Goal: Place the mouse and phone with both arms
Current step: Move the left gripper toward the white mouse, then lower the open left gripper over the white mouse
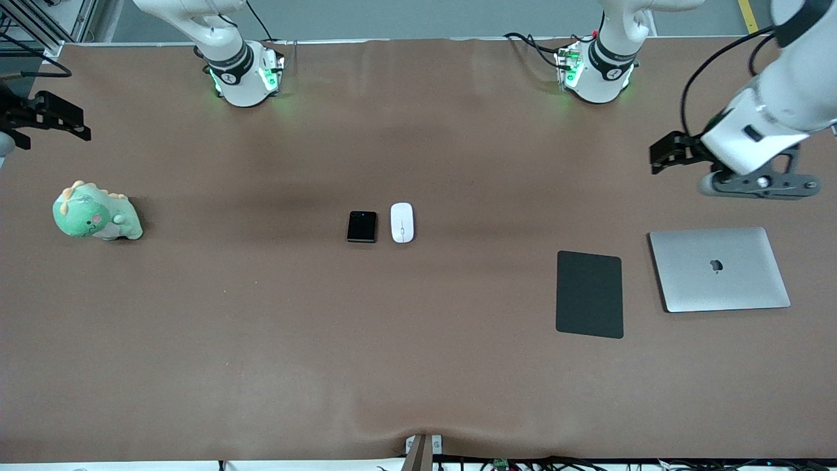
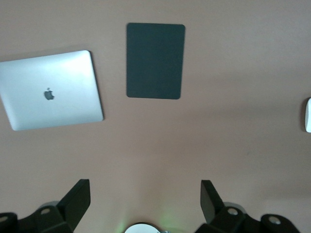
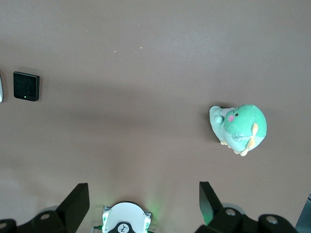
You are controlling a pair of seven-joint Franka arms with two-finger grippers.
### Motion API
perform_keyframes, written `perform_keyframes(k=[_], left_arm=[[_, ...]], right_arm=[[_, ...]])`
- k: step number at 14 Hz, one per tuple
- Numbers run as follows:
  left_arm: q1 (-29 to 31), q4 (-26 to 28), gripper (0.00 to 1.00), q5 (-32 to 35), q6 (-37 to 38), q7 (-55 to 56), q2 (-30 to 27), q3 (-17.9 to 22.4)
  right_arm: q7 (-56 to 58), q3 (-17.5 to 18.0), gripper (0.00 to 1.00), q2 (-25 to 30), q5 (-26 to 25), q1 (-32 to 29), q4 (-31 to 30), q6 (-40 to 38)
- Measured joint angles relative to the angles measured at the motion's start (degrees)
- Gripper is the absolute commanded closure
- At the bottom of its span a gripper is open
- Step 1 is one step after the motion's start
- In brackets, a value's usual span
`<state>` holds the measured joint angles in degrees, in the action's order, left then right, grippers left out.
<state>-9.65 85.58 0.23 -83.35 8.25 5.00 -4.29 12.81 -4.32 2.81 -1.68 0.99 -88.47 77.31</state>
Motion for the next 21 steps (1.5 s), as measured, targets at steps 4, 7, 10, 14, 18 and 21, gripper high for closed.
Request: perform_keyframes(k=[4,7,10,14,18,21], left_arm=[[-3.4,0.0,0.0,-1.2,-1.5,4.4,2.1,-0.1],[-5.5,0.1,0.0,-2.2,-3.0,8.5,3.7,-0.2],[-8.3,2.8,0.0,-3.8,-7.5,12.5,4.8,-0.4],[-13.9,8.7,0.0,-4.2,-16.8,20.2,5.1,-1.3],[-19.4,12.6,0.0,-4.2,-25.5,27.7,6.1,-1.6],[-22.5,13.0,0.0,-4.2,-31.0,33.3,10.1,-1.6]], right_arm=[[0.0,0.0,0.0,0.0,0.0,0.0,0.0,0.0],[0.0,0.0,0.0,0.0,0.0,0.0,0.0,0.1],[0.0,0.0,0.0,0.0,0.0,0.0,0.1,0.1],[0.0,0.0,0.0,0.0,0.0,0.1,0.1,0.1],[0.0,0.0,0.0,0.0,0.0,0.1,0.1,0.1],[0.0,0.0,0.0,0.0,0.0,0.0,0.1,0.1]])
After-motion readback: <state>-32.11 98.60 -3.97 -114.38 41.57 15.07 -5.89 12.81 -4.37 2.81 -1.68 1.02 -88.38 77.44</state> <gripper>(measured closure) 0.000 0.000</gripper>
